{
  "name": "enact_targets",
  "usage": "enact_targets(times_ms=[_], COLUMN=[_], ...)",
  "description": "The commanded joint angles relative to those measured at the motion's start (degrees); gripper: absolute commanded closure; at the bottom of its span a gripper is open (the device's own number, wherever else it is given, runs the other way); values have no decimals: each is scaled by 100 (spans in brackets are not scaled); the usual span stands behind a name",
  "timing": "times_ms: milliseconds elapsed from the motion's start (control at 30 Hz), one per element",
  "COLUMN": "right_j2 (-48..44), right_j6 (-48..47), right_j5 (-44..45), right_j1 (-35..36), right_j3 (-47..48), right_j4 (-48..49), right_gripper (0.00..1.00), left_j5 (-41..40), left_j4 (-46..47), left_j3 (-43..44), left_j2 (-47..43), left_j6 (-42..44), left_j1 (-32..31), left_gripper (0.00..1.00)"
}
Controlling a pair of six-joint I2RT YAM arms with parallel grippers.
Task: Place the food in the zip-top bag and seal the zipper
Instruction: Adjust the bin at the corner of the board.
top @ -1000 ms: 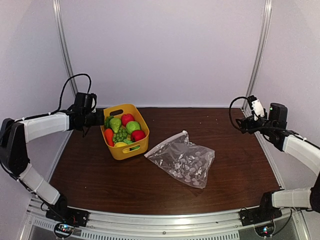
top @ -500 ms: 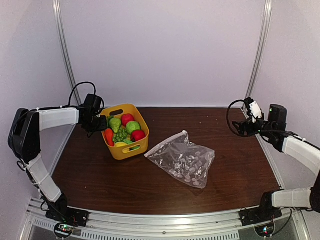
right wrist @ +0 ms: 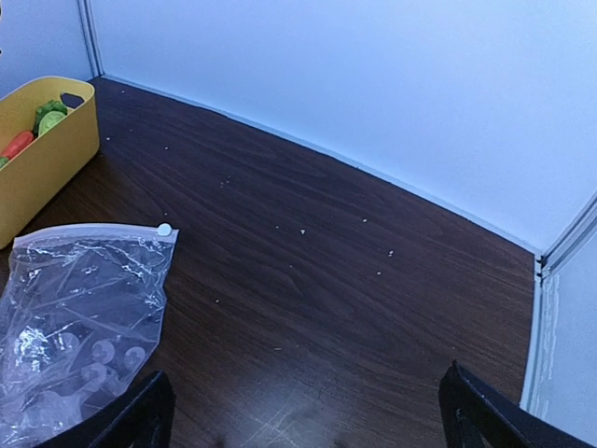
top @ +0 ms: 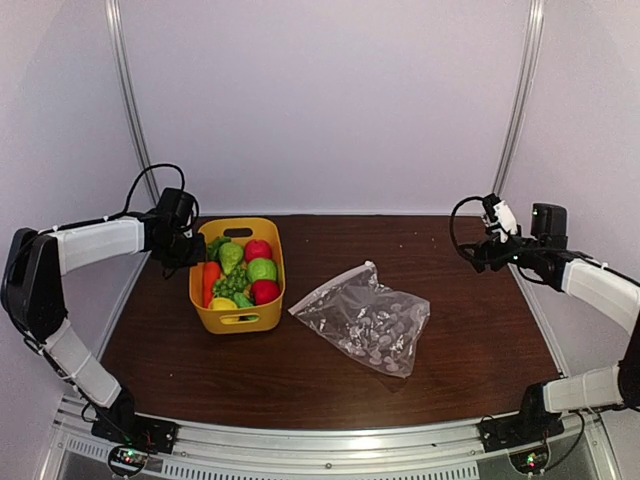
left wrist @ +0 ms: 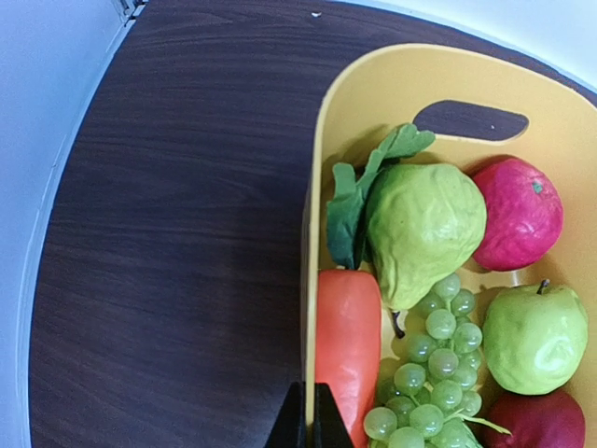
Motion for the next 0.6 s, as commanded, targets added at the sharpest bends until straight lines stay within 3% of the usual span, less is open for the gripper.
enact_targets(times_ms=[0,200,300,367,433,567], right_j2=[606,285,-57,-154,-82,336], right_j6=[-24,-1023,-1167,-1145,-1153,-1281], right_j5=[-775,-1259,-796,-432,-133,354], right_j1=[70,955,1647,2071,2307,2437], right_j3=[1106,1178,916,774,736,855], right_j4=[-1825,-3429,-3528,-3431,-3376,-3392], right_gripper=[0,0,0,0,0,0], left_j5=[368,937,944,954,716,-45], left_j4=[25,291,314,181,-115,-490], left_j3=[-200,-477,-493,-408,-97,595], left_j2=[-479,-567,-511,-449,-421,-620], left_j6=[112,159,197,219,390,944], left_j1=[23,-152,-359,-390,-390,-390], left_gripper=[100,100,100,74,61,50])
